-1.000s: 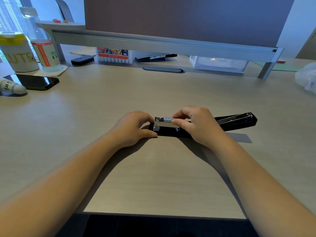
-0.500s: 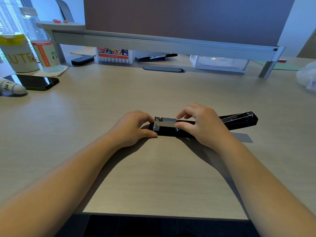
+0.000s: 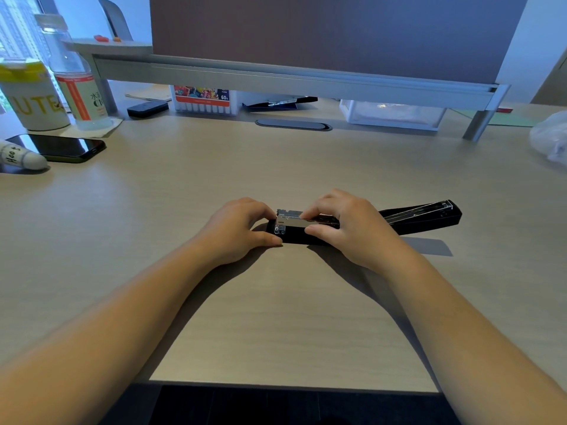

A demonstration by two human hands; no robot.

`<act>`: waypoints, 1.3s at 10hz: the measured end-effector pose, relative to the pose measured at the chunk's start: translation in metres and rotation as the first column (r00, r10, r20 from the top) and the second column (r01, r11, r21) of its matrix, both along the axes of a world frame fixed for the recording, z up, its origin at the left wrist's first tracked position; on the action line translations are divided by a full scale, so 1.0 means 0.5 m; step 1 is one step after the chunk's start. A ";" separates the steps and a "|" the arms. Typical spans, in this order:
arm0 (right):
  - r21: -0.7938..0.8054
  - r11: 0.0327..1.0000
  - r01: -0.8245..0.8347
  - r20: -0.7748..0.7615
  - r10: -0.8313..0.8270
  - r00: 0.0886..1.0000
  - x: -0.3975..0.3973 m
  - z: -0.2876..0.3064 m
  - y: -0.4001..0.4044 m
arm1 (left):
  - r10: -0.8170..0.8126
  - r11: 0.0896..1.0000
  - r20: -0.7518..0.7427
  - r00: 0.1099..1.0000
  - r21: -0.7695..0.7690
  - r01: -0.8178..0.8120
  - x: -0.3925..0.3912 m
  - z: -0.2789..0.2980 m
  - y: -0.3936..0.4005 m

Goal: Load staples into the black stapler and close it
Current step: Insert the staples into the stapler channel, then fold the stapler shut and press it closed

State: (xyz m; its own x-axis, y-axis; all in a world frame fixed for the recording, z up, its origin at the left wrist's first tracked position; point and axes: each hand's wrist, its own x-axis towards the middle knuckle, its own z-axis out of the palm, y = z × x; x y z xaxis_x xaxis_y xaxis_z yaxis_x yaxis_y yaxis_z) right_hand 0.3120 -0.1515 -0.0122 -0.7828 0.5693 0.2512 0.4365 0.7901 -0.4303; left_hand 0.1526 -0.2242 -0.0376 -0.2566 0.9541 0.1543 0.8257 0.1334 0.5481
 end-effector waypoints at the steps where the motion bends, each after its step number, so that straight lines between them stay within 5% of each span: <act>1: 0.083 0.994 0.064 -0.028 -0.062 0.998 0.008 -0.003 0.006 | 0.022 1.000 -0.044 0.999 -0.010 -0.023 -0.002 0.002 0.002; 3: 0.313 0.864 0.395 0.007 -0.417 0.909 0.047 -0.002 0.040 | 0.108 0.993 -0.074 0.991 -0.034 -0.111 -0.032 0.009 0.003; 4: 0.286 0.789 0.543 -0.039 -0.557 0.830 0.059 -0.005 0.056 | 0.121 0.991 -0.066 0.990 -0.047 -0.124 -0.039 0.010 0.003; 5: 0.063 0.782 0.620 -0.169 -0.604 0.779 0.062 -0.010 0.061 | 0.125 0.991 -0.051 0.991 -0.043 -0.127 -0.040 0.009 0.003; 6: -0.235 0.802 0.549 -0.310 -0.598 0.740 0.061 -0.014 0.059 | 0.122 0.992 -0.040 0.992 -0.035 -0.123 -0.039 0.008 0.001; 8: -0.543 0.770 0.335 -0.549 -0.627 0.552 0.062 -0.011 0.069 | 0.132 0.991 -0.030 0.991 -0.031 -0.132 -0.036 0.008 0.002; 10: -0.734 0.677 -0.052 -0.632 -0.653 0.418 0.037 -0.013 0.081 | 0.124 0.990 -0.055 0.991 -0.059 -0.127 -0.038 0.012 0.008; 11: -0.713 0.697 -0.076 -0.626 -0.585 0.516 0.027 -0.006 0.085 | 0.096 0.990 -0.079 0.992 -0.096 -0.103 -0.039 0.016 0.017; 13: -0.382 0.924 0.000 -0.558 -0.231 0.797 -0.009 0.028 0.079 | 0.078 0.990 -0.073 0.994 -0.110 -0.086 -0.034 0.017 0.037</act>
